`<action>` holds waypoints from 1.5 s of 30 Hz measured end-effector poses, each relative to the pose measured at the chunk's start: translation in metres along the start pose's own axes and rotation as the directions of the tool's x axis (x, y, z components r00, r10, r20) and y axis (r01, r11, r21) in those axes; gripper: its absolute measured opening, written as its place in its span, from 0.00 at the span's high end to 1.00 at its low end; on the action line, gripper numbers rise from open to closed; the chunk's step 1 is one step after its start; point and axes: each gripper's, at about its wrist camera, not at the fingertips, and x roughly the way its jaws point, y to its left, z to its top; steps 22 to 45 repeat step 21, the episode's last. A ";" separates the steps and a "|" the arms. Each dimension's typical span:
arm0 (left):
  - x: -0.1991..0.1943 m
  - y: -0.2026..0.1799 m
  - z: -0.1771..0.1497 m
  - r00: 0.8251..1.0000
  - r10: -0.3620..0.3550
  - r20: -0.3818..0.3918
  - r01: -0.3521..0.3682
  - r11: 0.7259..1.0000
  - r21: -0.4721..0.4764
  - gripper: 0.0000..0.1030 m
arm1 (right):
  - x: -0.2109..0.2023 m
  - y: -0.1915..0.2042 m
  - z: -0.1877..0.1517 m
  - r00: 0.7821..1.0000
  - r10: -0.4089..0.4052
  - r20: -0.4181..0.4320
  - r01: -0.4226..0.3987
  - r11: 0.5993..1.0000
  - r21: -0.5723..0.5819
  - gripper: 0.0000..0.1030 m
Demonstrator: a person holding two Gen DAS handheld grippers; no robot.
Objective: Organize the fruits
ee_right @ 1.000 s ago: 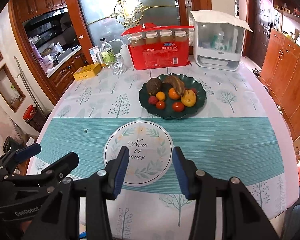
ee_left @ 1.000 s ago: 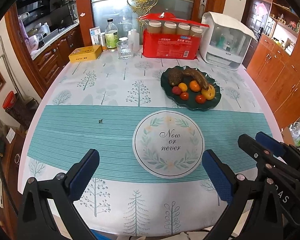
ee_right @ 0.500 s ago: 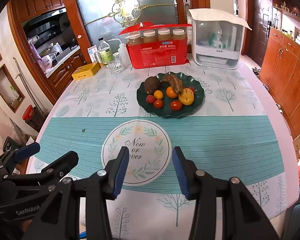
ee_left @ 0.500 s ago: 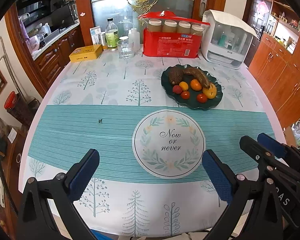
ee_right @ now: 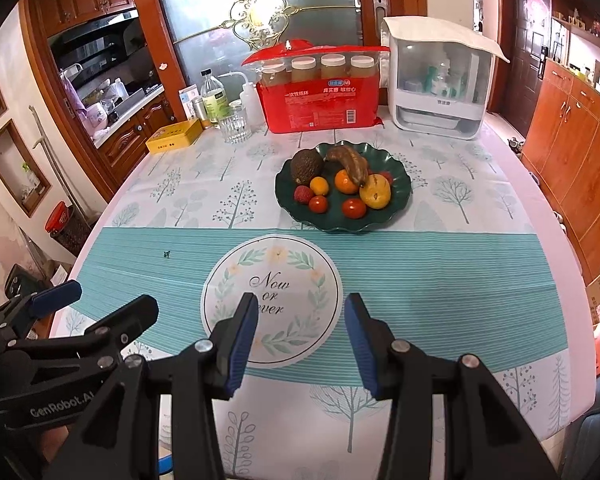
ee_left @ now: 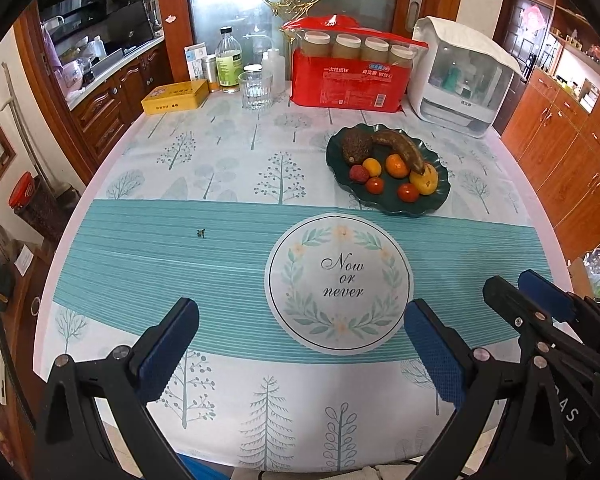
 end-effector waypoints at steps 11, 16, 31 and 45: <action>0.002 -0.003 -0.001 1.000 0.001 -0.006 -0.001 1.000 0.002 0.01 | 0.004 -0.003 -0.001 1.000 0.003 -0.005 -0.003 1.000 0.002 0.56; 0.007 -0.002 -0.003 1.000 0.006 -0.011 -0.006 1.000 0.002 0.01 | 0.004 -0.004 0.000 1.000 0.004 -0.003 -0.004 1.000 0.000 0.56; 0.008 -0.001 -0.004 1.000 0.009 -0.013 -0.009 1.000 0.003 0.01 | 0.005 -0.005 -0.001 1.000 0.005 -0.005 -0.005 1.000 0.001 0.56; 0.008 -0.001 -0.004 1.000 0.009 -0.013 -0.009 1.000 0.003 0.01 | 0.005 -0.005 -0.001 1.000 0.005 -0.005 -0.005 1.000 0.001 0.56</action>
